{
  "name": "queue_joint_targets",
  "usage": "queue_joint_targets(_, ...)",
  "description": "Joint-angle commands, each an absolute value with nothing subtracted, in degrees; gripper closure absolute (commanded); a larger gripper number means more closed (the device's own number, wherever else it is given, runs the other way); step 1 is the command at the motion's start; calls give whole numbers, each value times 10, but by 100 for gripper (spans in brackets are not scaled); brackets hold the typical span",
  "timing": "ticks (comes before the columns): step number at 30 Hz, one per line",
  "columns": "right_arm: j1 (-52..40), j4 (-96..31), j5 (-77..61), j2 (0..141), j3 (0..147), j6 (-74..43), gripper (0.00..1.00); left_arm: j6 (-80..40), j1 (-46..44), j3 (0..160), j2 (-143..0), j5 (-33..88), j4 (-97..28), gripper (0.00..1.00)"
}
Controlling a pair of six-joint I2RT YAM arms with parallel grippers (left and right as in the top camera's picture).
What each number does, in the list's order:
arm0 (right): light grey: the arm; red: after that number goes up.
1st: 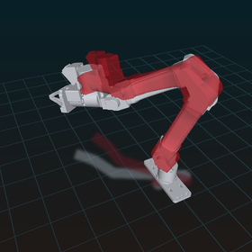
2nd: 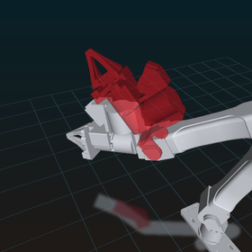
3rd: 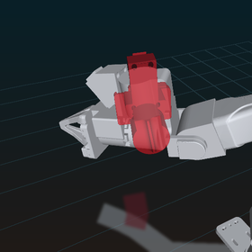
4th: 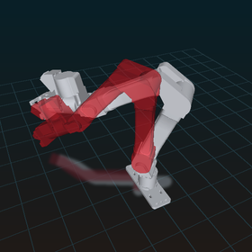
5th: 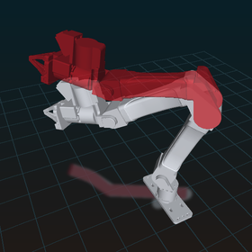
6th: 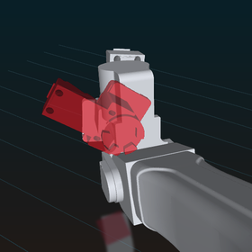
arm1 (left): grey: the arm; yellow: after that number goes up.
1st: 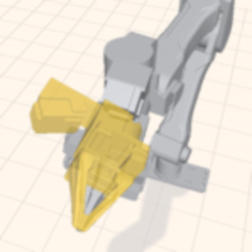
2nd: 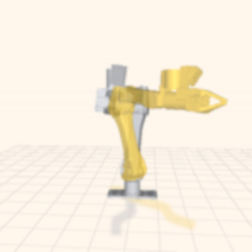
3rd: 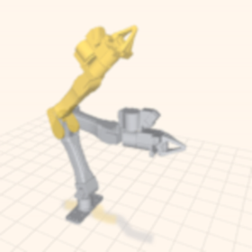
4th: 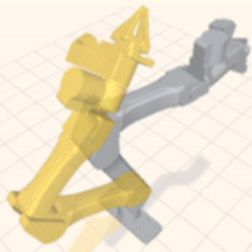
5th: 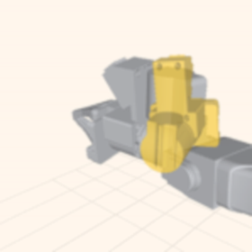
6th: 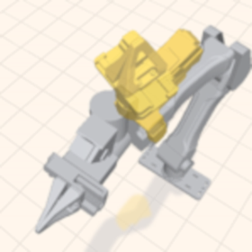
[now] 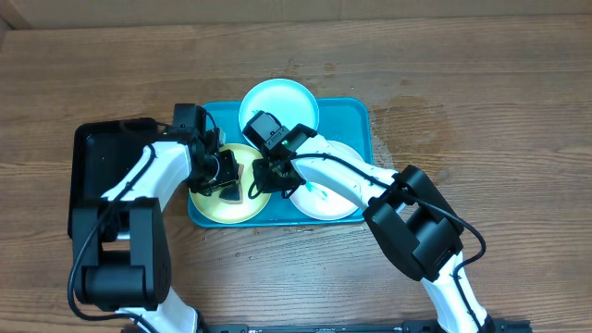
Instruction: Clean dirty plates on tray and stack at the side
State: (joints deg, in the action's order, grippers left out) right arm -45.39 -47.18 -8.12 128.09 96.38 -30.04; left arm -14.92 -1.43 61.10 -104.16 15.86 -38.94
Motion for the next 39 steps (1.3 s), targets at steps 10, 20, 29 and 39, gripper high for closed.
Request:
queue_joint_targets(10,-451,-474,-75,1283,948,-300,84,-148,2,636,-1052,11,-389,95)
queue_joint_targets(20,-441,-479,-75,1283,948,-300,84,-145,6,659,-1052,-46,-389,96)
queue_joint_targets(29,-440,-477,-75,1283,948,-300,84,-130,0,684,-1059,268,-350,96)
queue_joint_targets(39,-440,-474,-75,1283,948,-300,84,-131,-11,684,-1132,217,-344,96)
